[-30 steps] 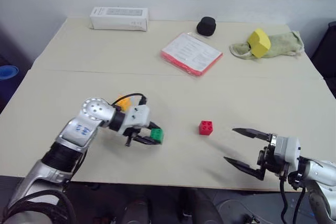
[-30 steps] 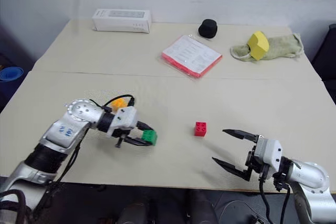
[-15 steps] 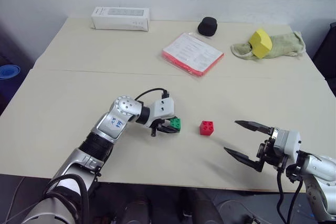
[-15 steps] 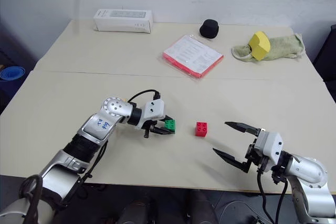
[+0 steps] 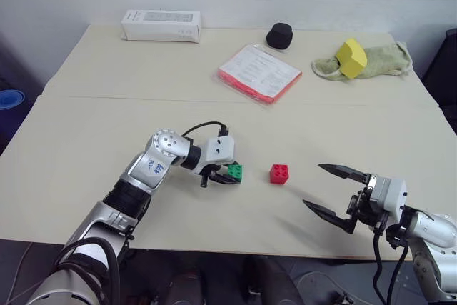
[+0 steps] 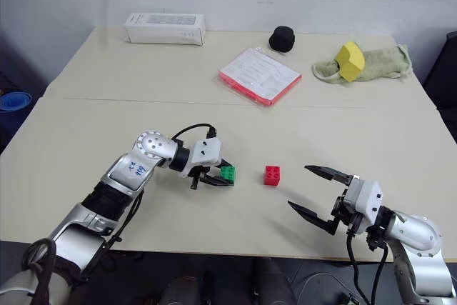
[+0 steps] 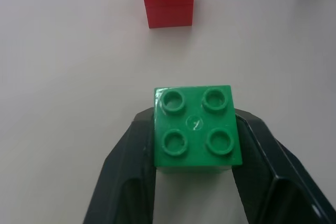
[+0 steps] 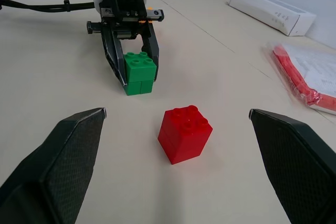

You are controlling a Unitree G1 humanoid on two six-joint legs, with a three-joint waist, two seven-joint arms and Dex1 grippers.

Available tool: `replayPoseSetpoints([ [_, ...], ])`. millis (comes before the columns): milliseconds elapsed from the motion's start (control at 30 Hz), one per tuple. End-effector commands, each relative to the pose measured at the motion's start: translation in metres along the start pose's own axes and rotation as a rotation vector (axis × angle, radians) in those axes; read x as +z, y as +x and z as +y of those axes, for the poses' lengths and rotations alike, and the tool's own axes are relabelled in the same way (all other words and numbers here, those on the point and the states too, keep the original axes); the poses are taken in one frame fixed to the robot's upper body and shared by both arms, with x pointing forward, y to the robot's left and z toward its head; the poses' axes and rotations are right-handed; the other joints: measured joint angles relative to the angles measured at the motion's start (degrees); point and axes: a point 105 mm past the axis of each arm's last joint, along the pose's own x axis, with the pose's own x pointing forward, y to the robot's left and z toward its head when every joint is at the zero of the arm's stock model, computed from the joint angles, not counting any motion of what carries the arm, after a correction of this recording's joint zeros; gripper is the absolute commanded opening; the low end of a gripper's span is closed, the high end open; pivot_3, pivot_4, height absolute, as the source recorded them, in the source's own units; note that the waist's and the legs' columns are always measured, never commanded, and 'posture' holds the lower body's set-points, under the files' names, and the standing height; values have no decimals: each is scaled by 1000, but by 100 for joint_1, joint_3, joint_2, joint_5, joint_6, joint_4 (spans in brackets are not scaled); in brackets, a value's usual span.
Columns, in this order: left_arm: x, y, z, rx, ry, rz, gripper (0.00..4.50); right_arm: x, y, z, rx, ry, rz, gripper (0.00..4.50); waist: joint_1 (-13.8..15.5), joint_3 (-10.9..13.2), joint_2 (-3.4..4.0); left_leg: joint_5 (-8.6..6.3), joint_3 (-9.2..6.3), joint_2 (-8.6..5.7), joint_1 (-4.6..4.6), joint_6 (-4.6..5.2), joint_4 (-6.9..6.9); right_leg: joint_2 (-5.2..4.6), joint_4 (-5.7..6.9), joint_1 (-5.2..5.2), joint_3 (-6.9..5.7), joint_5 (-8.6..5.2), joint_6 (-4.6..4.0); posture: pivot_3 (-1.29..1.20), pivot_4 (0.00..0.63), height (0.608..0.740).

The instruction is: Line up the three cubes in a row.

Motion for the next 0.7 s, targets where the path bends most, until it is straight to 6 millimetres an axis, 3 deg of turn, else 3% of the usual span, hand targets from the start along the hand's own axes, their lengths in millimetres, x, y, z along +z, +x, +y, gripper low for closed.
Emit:
replayPoseSetpoints([
  [33,10,-3,3,14,29,-22,3063,2,0,-1,-12,-14,-15,4500,10,0,0,0,-1,0,-2,0,1,0,0,-1,-1,0,0,0,150,740],
  [200,16,-21,6,60,68,-44,4479,-1,1,-3,-15,-12,-13,4500,2,0,0,0,-1,0,-3,1,3,-2,0,-1,0,0,0,0,150,740],
  [433,9,-68,-17,52,89,-72,4479,-2,0,-7,-16,-16,-14,4500,-22,0,1,2,4,5,5,-3,-3,-1,6,-2,6,-1,-1,0,150,740],
  [500,6,-92,-25,97,55,-100,4479,-2,-1,-10,-12,-18,-11,4500,-20,0,1,1,5,6,3,-2,-2,-3,4,-2,7,-1,-1,0,150,740],
  [700,-38,-161,-49,361,-105,-182,4479,10,3,-17,-7,-42,-62,4500,-36,-1,2,-1,4,10,9,1,-6,-6,4,-1,9,-3,-6,0,150,740],
])
